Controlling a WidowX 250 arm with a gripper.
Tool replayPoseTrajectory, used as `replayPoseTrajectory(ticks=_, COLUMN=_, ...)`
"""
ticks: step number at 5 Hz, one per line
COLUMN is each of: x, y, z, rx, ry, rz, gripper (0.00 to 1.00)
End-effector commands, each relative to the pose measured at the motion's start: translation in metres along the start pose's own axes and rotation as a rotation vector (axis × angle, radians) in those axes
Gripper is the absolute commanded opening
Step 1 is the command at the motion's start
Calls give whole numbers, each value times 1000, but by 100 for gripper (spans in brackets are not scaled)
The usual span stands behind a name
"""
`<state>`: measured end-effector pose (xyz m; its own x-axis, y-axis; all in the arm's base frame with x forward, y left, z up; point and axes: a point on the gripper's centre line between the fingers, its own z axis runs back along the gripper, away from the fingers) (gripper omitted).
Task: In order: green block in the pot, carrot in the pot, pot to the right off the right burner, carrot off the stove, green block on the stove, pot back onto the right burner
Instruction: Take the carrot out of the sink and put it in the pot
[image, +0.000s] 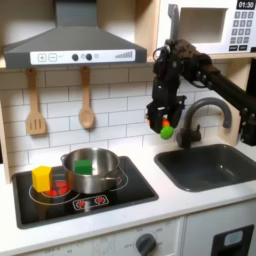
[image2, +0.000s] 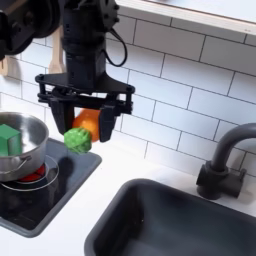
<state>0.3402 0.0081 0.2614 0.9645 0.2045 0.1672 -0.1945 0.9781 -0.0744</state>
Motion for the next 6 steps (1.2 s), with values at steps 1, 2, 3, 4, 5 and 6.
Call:
replayPoseTrajectory(ticks=1, x=12, y=16, z=-2, rx=24, ry=-8, rz=29, gripper=0)
replayPoseTrajectory(ticks=2, x=19, y=30, z=-1, rx=42, ry=-14, rz=59, gripper=0)
replayPoseTrajectory(ticks=3, x=22, y=46, z=-5, rx=50, ry=-8, rz=93, gripper=0)
replayPoseTrajectory(ticks=4, x=23, y=58, z=-9, rx=65, ry=-5, rz=110, gripper=0)
replayPoseTrajectory(ticks=5, x=29, y=70, z=-13, rx=81, ry=-5, rz=123, gripper=0)
replayPoseTrajectory(ticks=6, x=32, y=85, z=-17, rx=97, ry=-2, rz=143, gripper=0)
